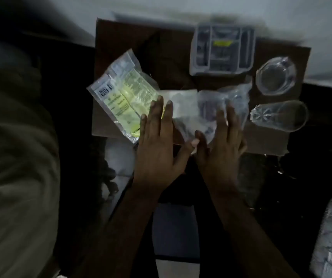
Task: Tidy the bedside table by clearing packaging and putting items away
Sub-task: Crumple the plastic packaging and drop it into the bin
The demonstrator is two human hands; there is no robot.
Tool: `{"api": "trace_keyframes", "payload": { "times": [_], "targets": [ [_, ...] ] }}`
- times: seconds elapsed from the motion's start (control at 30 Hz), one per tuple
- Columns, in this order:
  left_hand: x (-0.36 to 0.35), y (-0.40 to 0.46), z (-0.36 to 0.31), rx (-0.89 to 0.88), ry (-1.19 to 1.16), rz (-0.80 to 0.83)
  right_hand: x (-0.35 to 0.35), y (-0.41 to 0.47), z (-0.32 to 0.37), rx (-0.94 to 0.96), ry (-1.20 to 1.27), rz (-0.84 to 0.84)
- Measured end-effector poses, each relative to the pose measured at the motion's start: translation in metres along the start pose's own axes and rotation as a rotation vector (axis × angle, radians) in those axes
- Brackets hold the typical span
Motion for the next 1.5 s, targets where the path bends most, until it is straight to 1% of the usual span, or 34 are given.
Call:
{"api": "trace_keyframes", "payload": {
  "times": [0.07, 0.13, 0.2, 0.27, 0.37, 0.47, 0.53, 0.63, 0.77, 0.83, 0.93, 1.03, 1.07, 1.13, 1.2, 1.3, 1.5],
  "targets": [
    [-0.012, -0.004, 0.014, 0.037, -0.122, -0.050, -0.009, -0.001, -0.012, 0.009, 0.008, -0.101],
    [-0.029, -0.011, 0.027, 0.054, -0.234, -0.070, -0.023, -0.006, -0.025, 0.039, 0.028, -0.111],
    [-0.048, -0.018, 0.031, 0.009, -0.305, -0.103, -0.034, -0.014, -0.034, 0.093, 0.036, -0.125],
    [-0.063, -0.016, 0.035, -0.046, -0.306, -0.136, -0.042, -0.012, -0.046, 0.150, 0.045, -0.137],
    [-0.082, -0.002, 0.039, -0.094, -0.259, -0.134, -0.047, 0.002, -0.053, 0.238, 0.100, -0.151],
    [-0.090, 0.007, 0.045, -0.105, -0.270, -0.153, -0.036, 0.003, -0.057, 0.344, 0.165, -0.241],
    [-0.089, 0.010, 0.045, -0.134, -0.247, -0.182, -0.029, 0.005, -0.063, 0.393, 0.153, -0.291],
    [-0.085, 0.010, 0.043, -0.148, -0.235, -0.212, -0.023, 0.016, -0.065, 0.374, 0.193, -0.307],
    [-0.081, 0.006, 0.036, -0.188, -0.211, -0.245, -0.023, 0.018, -0.061, 0.388, 0.056, -0.319],
    [-0.079, 0.004, 0.033, -0.209, -0.212, -0.272, -0.021, 0.017, -0.063, 0.384, 0.027, -0.328],
    [-0.072, -0.014, 0.027, -0.260, -0.259, -0.312, -0.012, -0.002, -0.061, 0.389, -0.001, -0.332],
    [-0.066, -0.037, 0.021, -0.313, -0.210, -0.359, 0.002, -0.021, -0.059, 0.397, -0.063, -0.298],
    [-0.065, -0.048, 0.018, -0.316, -0.187, -0.354, 0.006, -0.032, -0.062, 0.364, -0.071, -0.280],
    [-0.060, -0.063, 0.016, -0.289, -0.210, -0.358, 0.013, -0.046, -0.066, 0.298, 0.008, -0.278],
    [-0.062, -0.068, 0.008, -0.314, -0.214, -0.328, 0.017, -0.054, -0.063, 0.271, 0.042, -0.288],
    [-0.052, -0.072, 0.001, -0.354, -0.223, -0.343, 0.018, -0.056, -0.046, 0.317, 0.035, -0.273],
    [-0.053, -0.056, 0.013, -0.320, -0.167, -0.402, 0.003, -0.036, -0.035, 0.371, 0.004, -0.225]
  ]
}}
Point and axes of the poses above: each hand's wrist, its own y-axis towards the middle knuckle, its own x-axis out of the back of the hand, z = x × y, the point moved 8 cm from there along y, towards the middle knuckle, and after that the axes turned 7 degrees about x, right-handed, at the moved point
